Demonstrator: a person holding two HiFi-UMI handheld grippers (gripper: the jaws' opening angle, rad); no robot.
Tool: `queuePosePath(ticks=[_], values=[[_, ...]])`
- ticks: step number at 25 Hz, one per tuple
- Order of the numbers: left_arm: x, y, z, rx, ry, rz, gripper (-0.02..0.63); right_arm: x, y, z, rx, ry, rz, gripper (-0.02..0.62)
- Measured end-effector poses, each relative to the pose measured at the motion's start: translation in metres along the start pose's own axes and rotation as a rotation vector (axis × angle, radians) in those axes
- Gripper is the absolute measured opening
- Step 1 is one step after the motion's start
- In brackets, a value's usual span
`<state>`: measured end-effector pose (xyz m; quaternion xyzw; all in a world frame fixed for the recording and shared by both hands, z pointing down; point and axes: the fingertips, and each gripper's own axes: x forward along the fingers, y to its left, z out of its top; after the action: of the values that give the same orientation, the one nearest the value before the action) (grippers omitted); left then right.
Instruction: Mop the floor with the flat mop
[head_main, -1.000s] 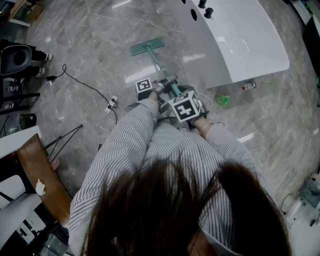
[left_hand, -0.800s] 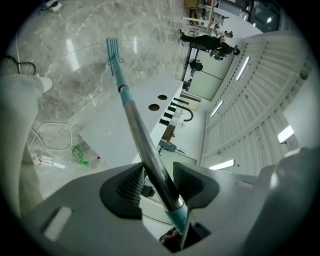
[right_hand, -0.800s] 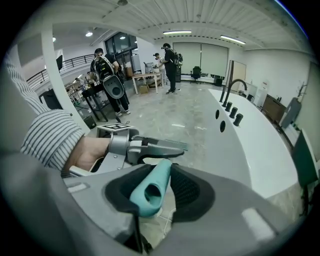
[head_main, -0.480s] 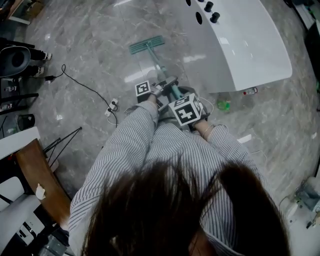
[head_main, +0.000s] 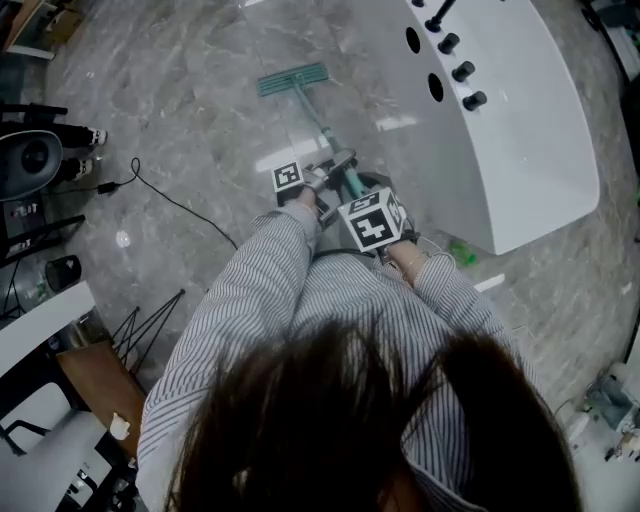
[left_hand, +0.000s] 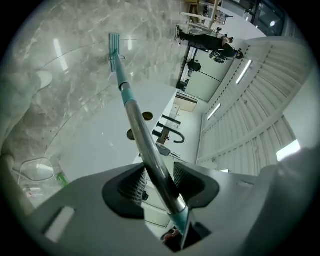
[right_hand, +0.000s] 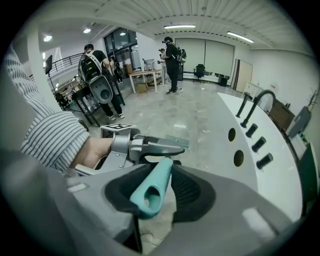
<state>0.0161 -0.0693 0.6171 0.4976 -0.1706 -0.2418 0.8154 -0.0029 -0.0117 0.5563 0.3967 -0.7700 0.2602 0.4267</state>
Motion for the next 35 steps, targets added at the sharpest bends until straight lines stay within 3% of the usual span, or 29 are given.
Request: queuePosePath(ticks=[7,11,14,20,26,35], values=[[0.062,-0.095,0.176,0.026,-0.025,0.083,0.181,0.092,-0.061,0.182,-0.028,0.013,0.016,0.132],[0.096,-0.136,0.247,0.092,0.052,0.151,0.183,0.130,-0.099,0.261,0.025,-0.027,0.027,0.132],[0.117,-0.158,0.286,0.112,0.065,0.161,0.183,0.151,-0.123,0.304,0.099,-0.067,0.029,0.129],[0.132,-0.153,0.307,0.089,0.054,0.152,0.183,0.170,-0.137,0.307,0.078,-0.006,0.020,0.120],[0.128,-0.138,0.295,0.097,0.092,0.190,0.179,0.170,-0.131,0.287,0.063,0.029,0.010,0.117],[0.110,-0.115,0.256,0.078,0.028,0.126,0.179,0.148,-0.115,0.243,0.085,0.006,0.012,0.117]])
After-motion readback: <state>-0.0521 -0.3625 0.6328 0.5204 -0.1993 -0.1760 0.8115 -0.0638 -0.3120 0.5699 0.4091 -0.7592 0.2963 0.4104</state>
